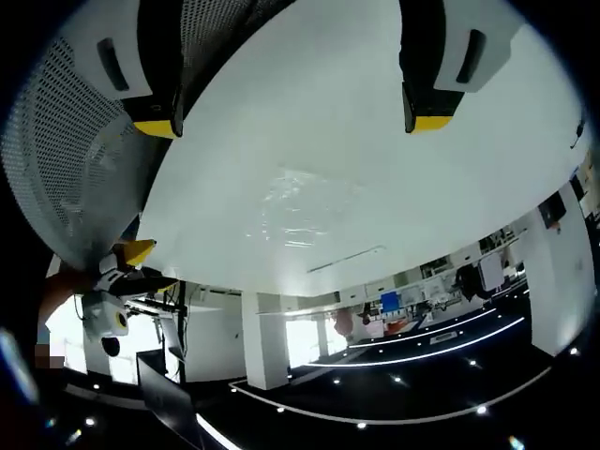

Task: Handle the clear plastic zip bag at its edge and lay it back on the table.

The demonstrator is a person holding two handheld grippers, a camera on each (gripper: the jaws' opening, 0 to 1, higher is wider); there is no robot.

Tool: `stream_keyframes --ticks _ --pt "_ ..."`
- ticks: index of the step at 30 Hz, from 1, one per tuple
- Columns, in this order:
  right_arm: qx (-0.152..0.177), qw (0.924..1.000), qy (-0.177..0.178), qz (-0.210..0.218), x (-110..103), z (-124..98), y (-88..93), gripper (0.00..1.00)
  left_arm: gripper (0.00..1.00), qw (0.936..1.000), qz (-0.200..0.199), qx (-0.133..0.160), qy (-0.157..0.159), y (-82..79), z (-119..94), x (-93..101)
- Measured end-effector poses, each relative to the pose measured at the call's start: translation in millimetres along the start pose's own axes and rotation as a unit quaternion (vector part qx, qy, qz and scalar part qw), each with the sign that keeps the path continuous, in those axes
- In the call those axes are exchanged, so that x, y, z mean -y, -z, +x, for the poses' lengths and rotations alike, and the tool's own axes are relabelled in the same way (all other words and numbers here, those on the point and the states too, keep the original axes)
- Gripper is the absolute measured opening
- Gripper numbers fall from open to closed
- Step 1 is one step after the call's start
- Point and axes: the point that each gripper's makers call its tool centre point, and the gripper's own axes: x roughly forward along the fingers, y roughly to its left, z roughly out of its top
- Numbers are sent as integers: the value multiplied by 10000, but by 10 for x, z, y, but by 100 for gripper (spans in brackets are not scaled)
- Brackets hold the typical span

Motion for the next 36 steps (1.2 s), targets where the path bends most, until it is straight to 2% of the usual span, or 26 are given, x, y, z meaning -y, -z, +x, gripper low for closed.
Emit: stream_keyframes --ticks 22,36 --pt "-33 10000 -21 2 7 8 24 100 99 10000 13 -79 48 29 7 22" --pt "-34 10000 -18 19 -6 1 11 100 99 10000 -24 -33 79 24 6 24"
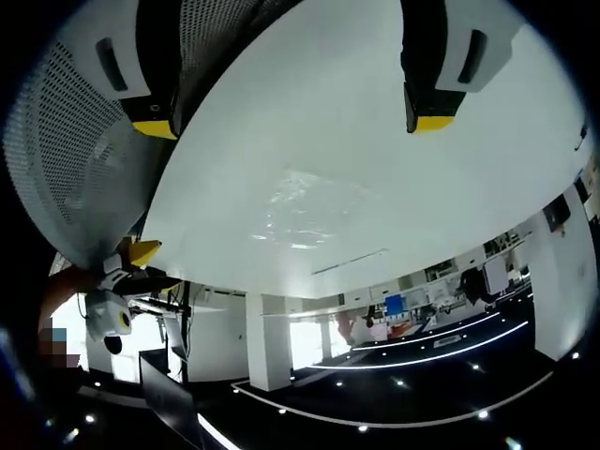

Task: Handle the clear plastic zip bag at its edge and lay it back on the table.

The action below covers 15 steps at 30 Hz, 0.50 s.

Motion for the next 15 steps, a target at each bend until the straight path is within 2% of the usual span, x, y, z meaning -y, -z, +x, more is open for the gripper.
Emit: stream_keyframes --ticks 15 --pt "-15 10000 10 15 15 2 12 100 99 10000 -48 33 -37 2 1 -28"
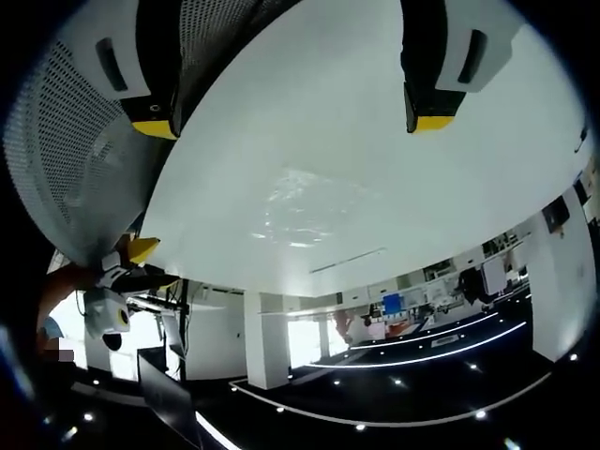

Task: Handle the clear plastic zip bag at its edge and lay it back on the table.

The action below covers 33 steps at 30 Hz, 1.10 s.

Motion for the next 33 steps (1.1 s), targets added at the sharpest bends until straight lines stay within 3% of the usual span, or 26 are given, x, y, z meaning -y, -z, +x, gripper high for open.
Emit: stream_keyframes --ticks 33 --pt "-2 10000 61 54 29 -10 16 100 99 10000 -86 -10 -19 -17 -13 8"
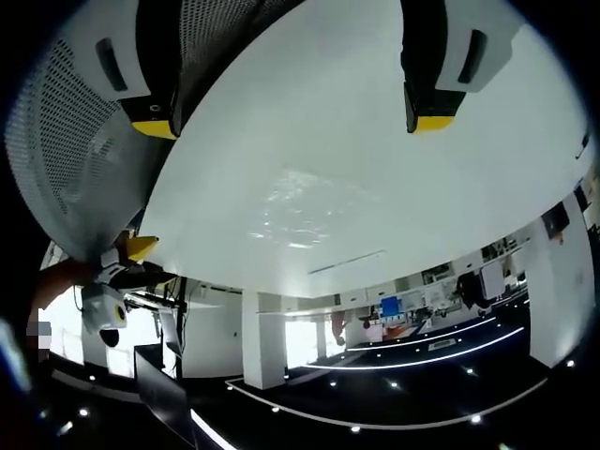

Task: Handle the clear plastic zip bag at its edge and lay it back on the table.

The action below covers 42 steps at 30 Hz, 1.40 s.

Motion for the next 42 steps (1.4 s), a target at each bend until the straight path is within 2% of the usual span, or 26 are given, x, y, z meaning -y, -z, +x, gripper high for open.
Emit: stream_keyframes --ticks 11,13,25,30,42 --pt "-2 10000 7 -4 7 3 -4 100 99 9997 218 -112 70 -47 -11 31" --pt "-7 10000 17 -3 9 0 -4 100 99 9991 406 -135 55 -63 -22 -7" --pt "11 10000 31 -8 -11 -8 -34 100 99 9962 804 -273 208 -145 -51 -264" --pt "5 10000 36 -5 -2 -7 -27 100 99 9940 1016 -281 299 -197 -34 -300" --pt "-20 10000 43 0 25 0 3 99 97 9910 1248 -239 426 -363 79 -371"
